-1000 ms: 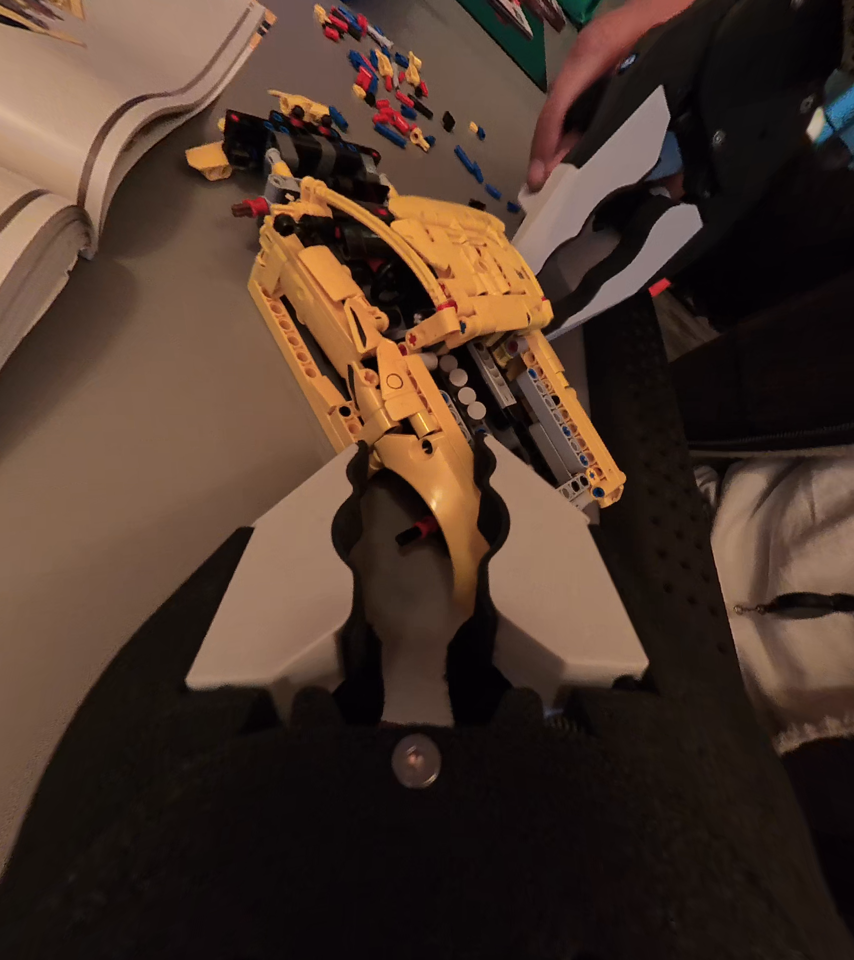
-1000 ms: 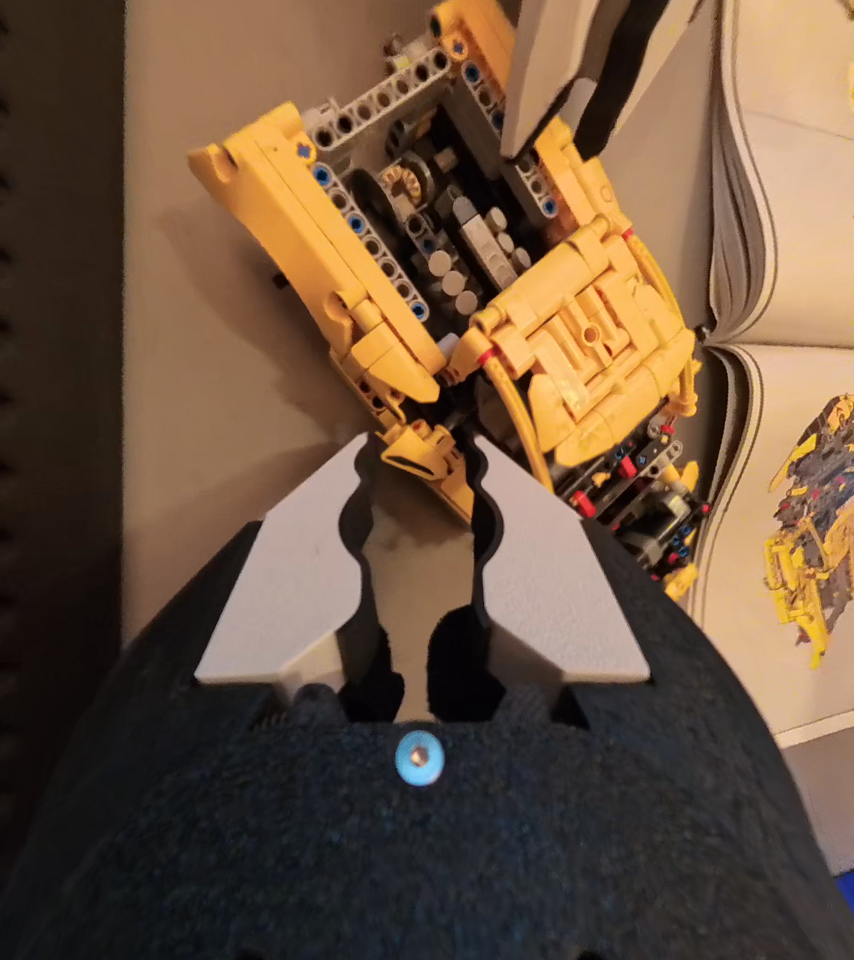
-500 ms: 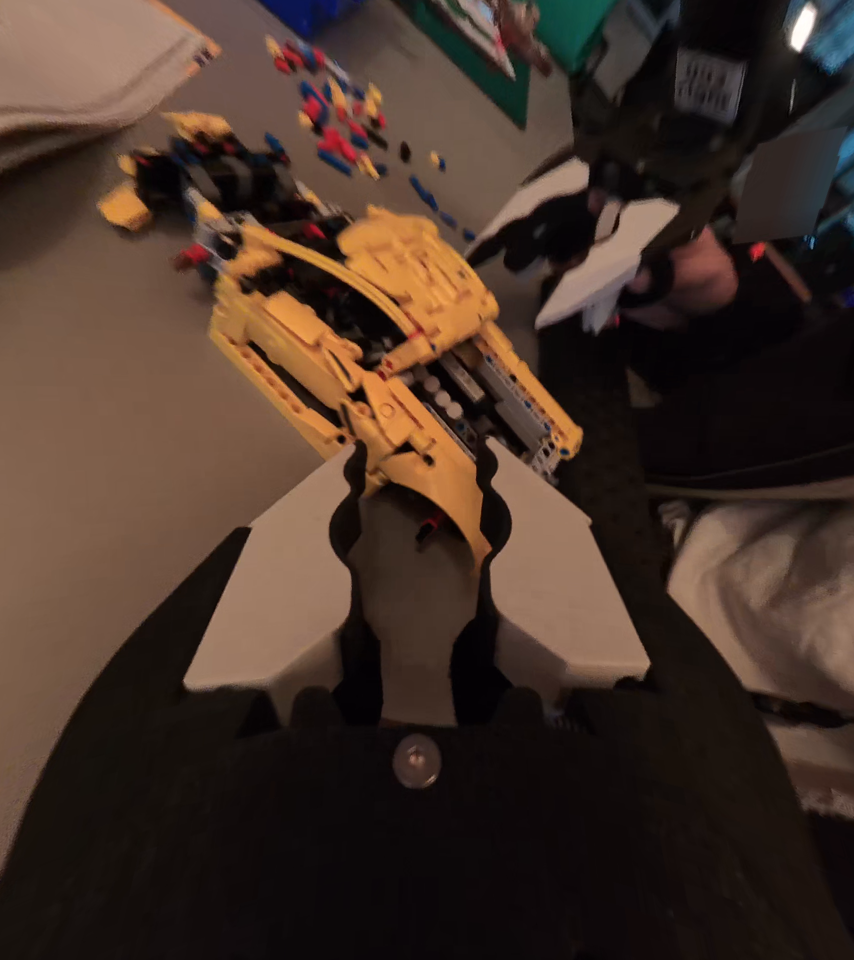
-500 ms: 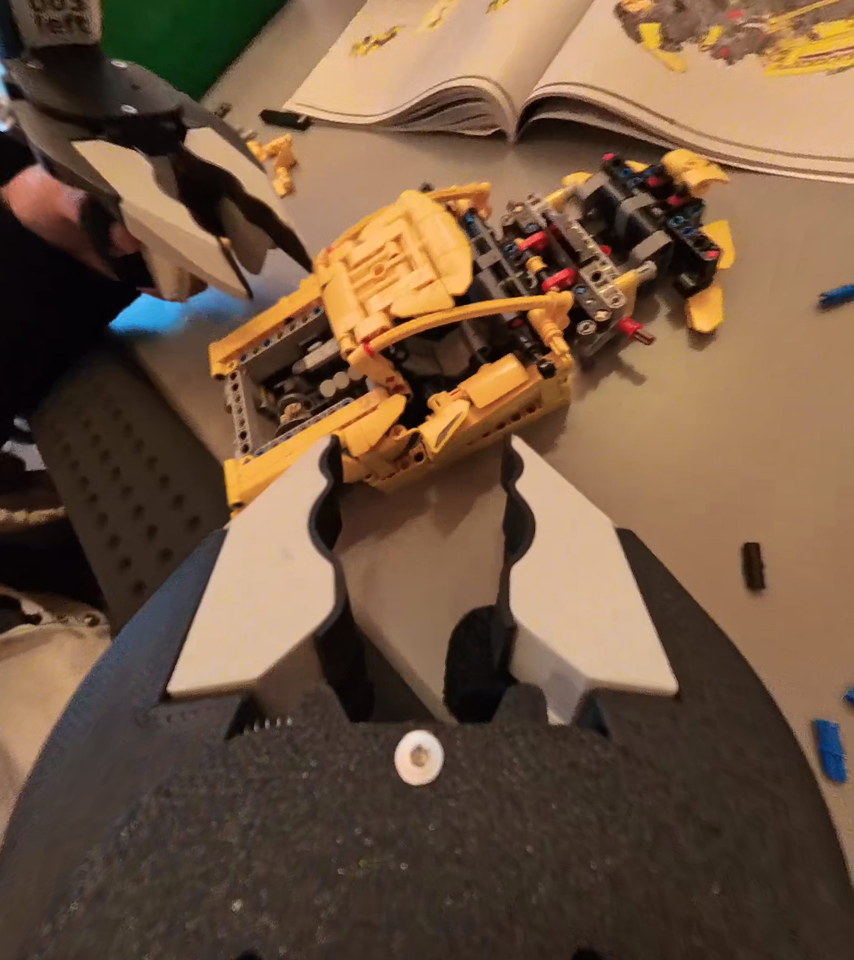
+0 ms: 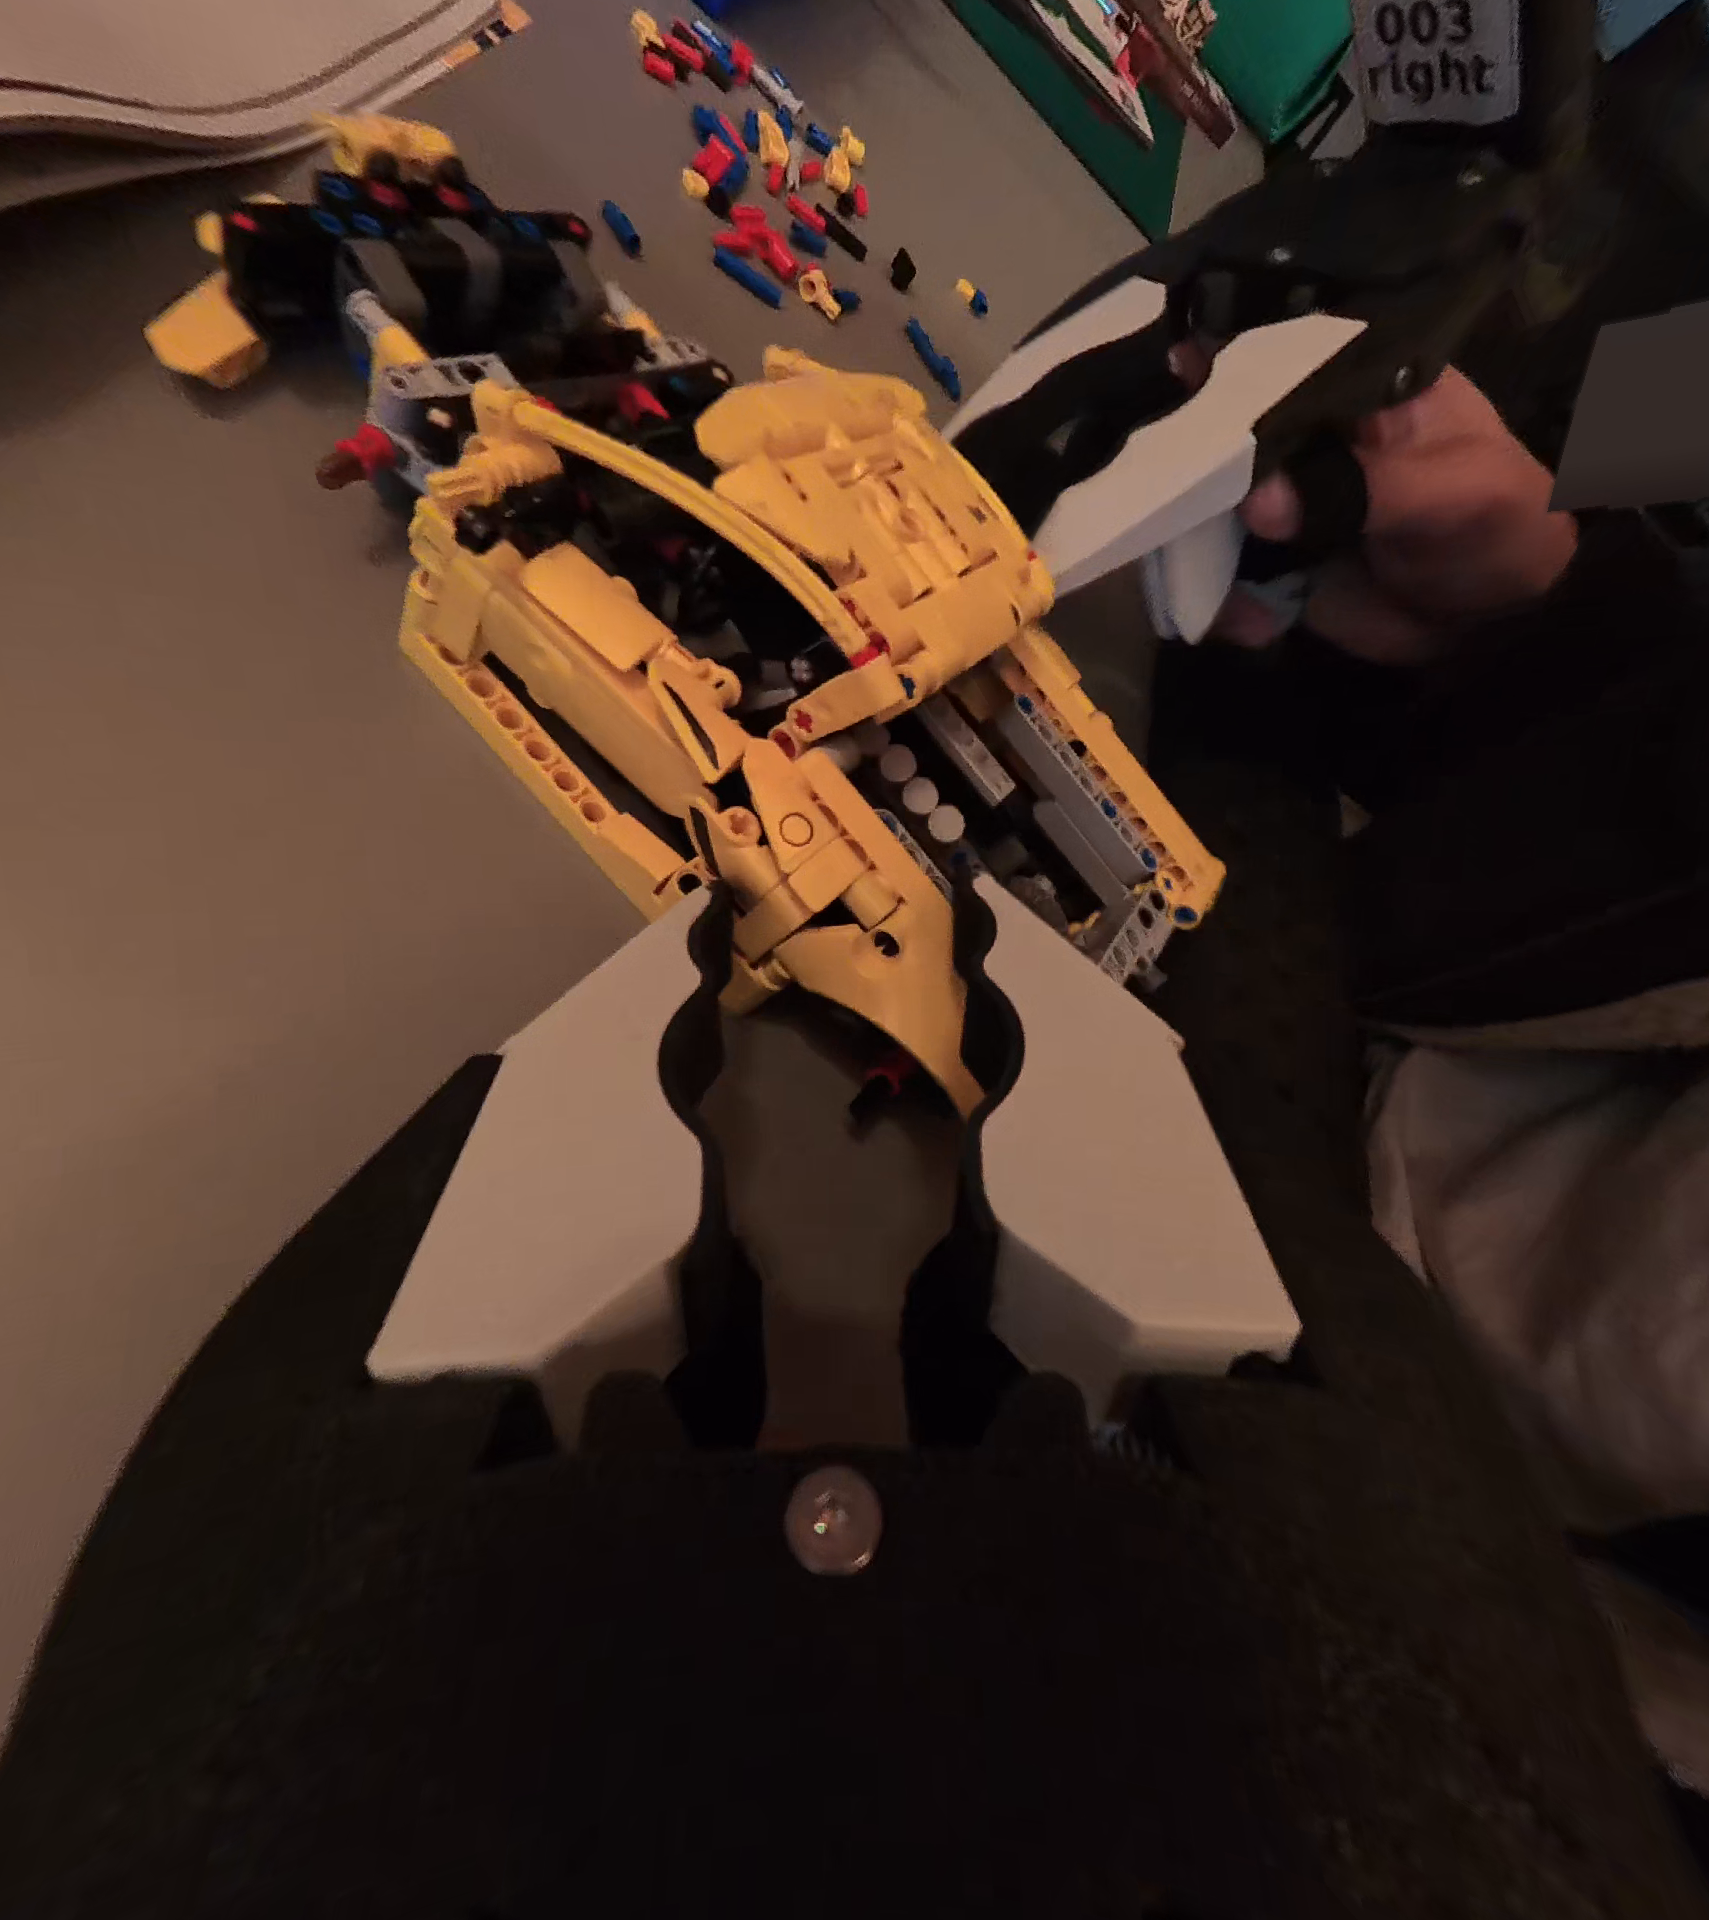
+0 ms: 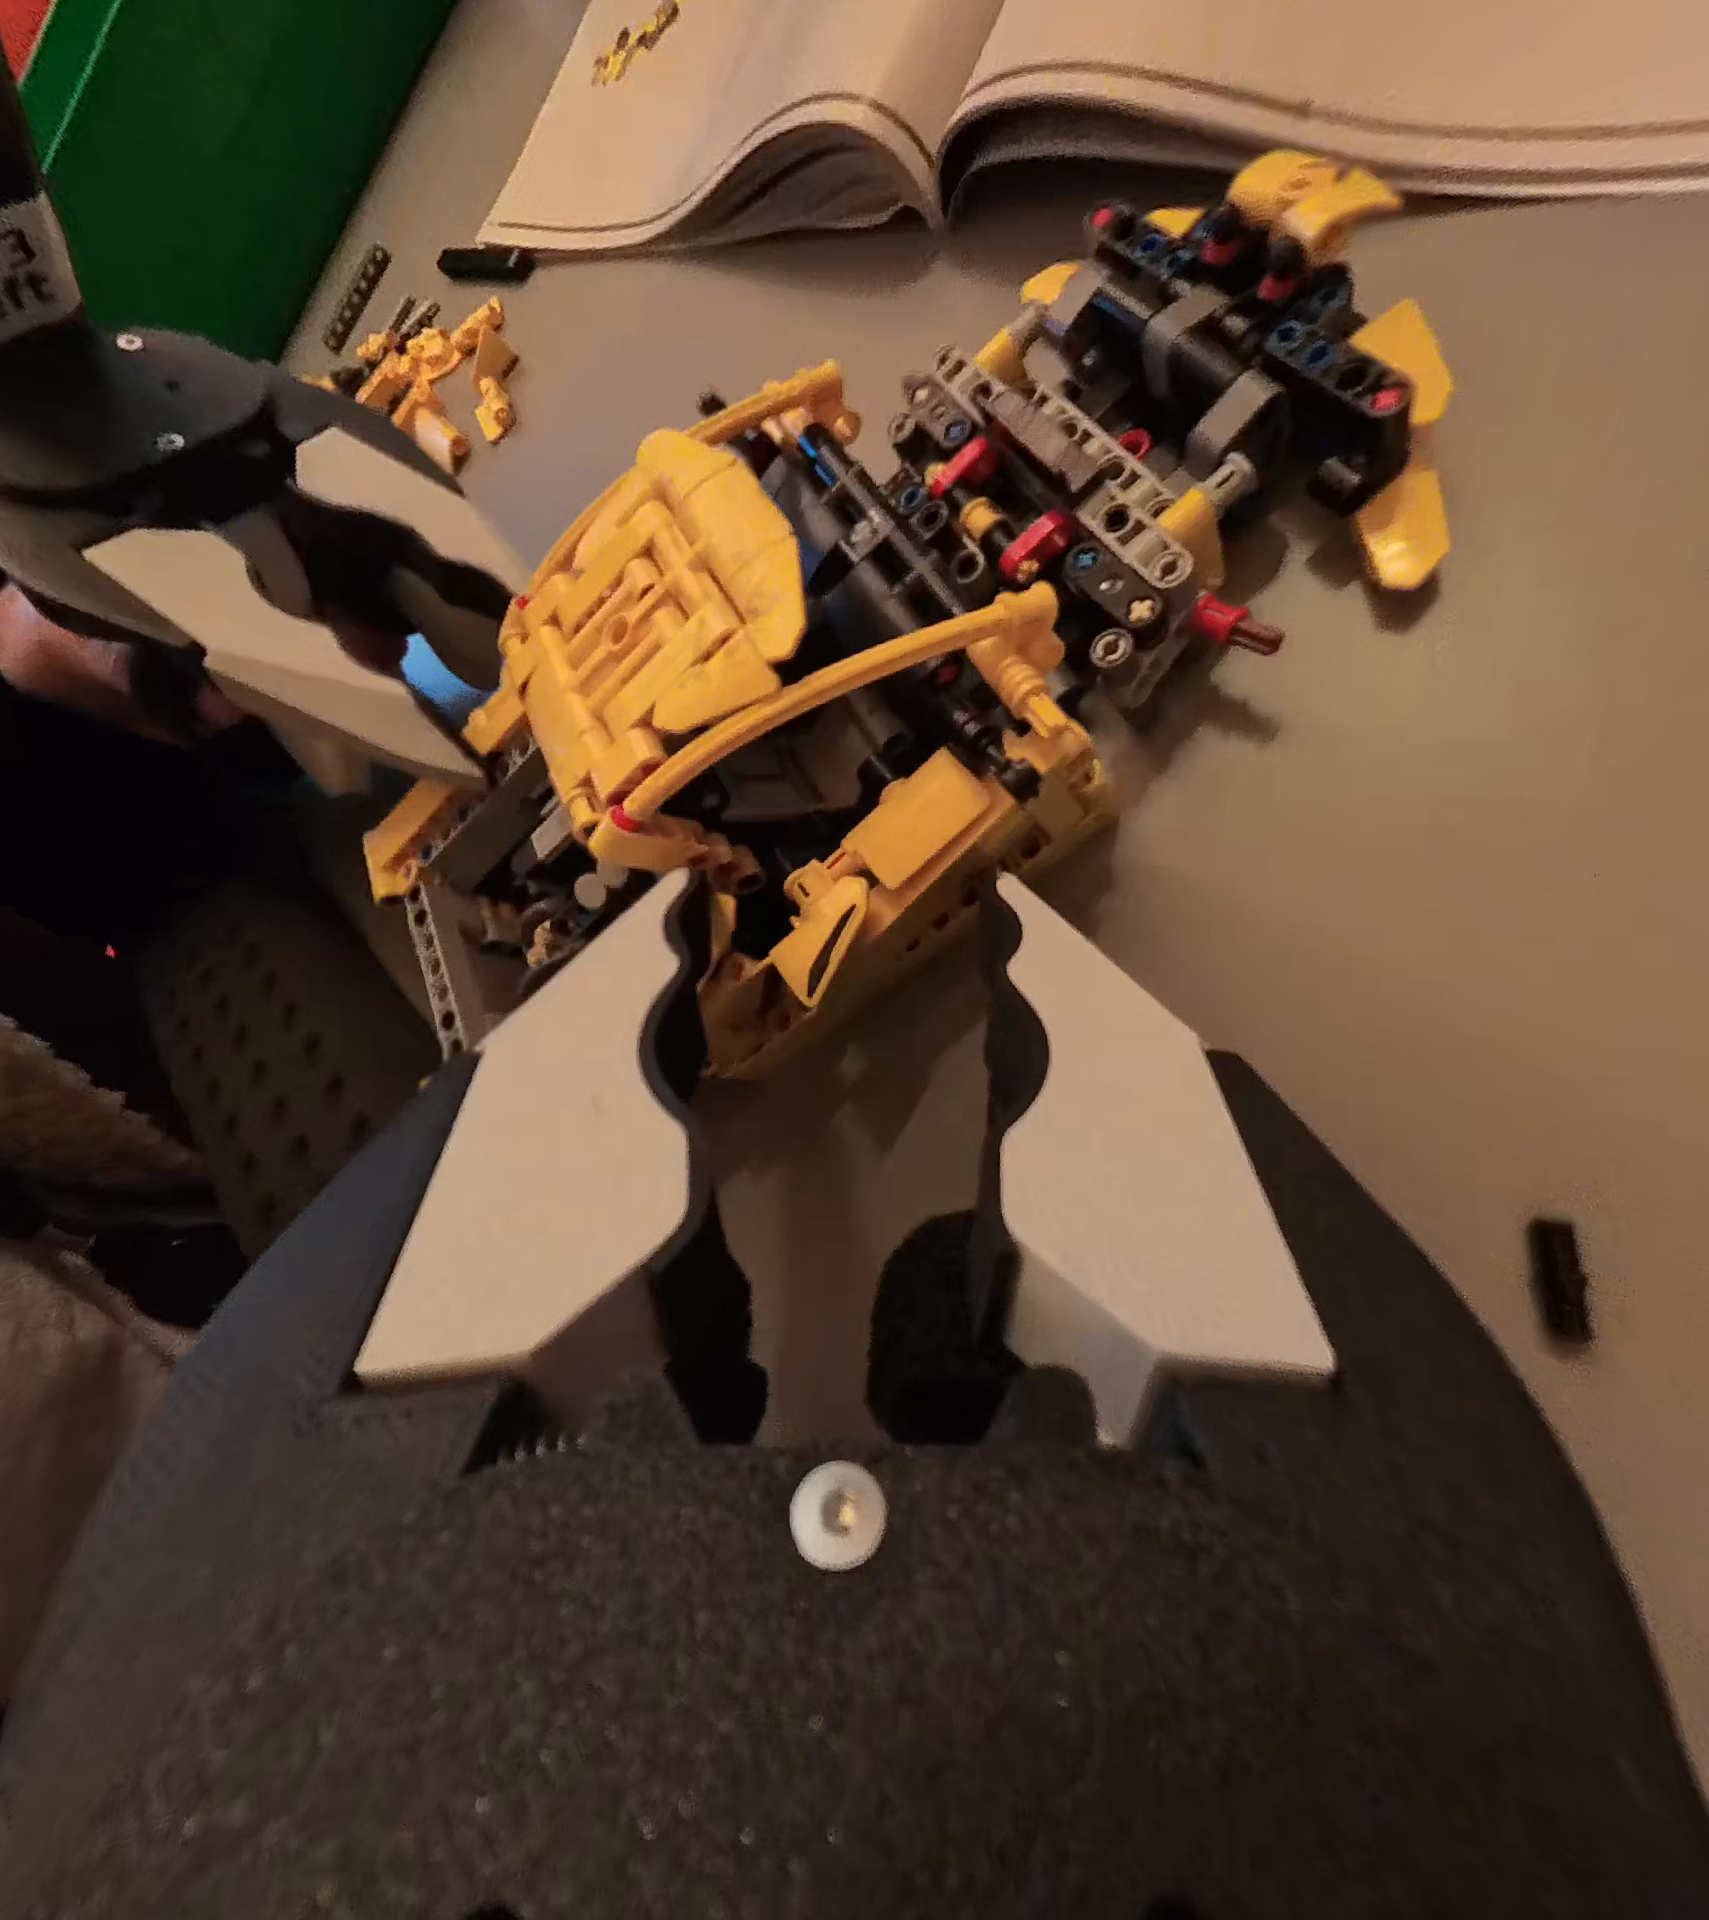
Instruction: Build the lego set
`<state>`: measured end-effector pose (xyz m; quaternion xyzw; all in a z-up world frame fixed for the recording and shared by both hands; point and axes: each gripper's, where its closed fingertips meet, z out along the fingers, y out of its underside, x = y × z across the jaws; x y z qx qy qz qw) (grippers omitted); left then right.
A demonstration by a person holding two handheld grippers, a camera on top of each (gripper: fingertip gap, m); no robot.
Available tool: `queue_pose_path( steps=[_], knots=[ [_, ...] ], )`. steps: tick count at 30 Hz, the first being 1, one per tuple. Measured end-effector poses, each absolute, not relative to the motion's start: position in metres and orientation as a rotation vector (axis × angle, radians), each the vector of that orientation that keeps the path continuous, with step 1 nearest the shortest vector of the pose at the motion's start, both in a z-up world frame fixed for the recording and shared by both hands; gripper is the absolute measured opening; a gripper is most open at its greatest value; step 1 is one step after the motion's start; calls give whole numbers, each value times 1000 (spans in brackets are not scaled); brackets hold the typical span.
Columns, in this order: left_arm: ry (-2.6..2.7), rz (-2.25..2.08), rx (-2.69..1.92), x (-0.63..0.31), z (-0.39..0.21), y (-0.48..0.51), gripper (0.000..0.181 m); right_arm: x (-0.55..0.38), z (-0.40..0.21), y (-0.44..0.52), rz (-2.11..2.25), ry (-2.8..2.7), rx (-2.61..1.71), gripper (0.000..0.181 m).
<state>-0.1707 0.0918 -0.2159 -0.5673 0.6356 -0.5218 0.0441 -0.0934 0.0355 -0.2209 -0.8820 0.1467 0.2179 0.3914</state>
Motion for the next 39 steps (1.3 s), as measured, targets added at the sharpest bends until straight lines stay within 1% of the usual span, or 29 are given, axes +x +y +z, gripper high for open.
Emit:
queue_pose_path(
  steps=[2,3,6,8,14,17,19,20,24,29,31,37,39],
  knots=[
    [1951,-1618,-1742,-174,-215,91,43,-87,-222,43,556,352,-2239,46],
    [1963,-1640,-1745,-176,-214,88,43,-82,-224,46,547,338,-2251,40],
    [2032,-1699,-1709,-183,-213,76,39,-76,-223,54,583,302,-2274,42],
    [2056,-1707,-1672,-185,-212,73,31,-74,-217,52,600,307,-2269,46],
    [2004,-1647,-1692,-185,-212,92,30,-70,-200,15,406,377,-2243,46],
    [1956,-1629,-1672,-183,-207,98,30,-74,-207,7,318,346,-2219,44],
    [1945,-1614,-1642,-182,-205,99,30,-76,-211,6,256,302,-2201,36],
    [1950,-1592,-1627,-181,-206,99,30,-78,-212,5,245,279,-2192,35],
    [1987,-1503,-1573,-180,-215,101,30,-95,-204,3,366,214,-2088,35],
    [2037,-1598,-1456,-182,-211,87,30,-97,-190,-1,456,210,-1974,34],
    [2055,-1607,-1419,-184,-212,87,30,-99,-186,-3,507,208,-1945,37],
    [1942,-1766,-1436,-184,-189,92,30,-102,-177,-8,544,190,-1881,38],
    [1927,-1725,-1423,-184,-185,91,30,-103,-176,-8,564,189,-1878,39]
  ],
)
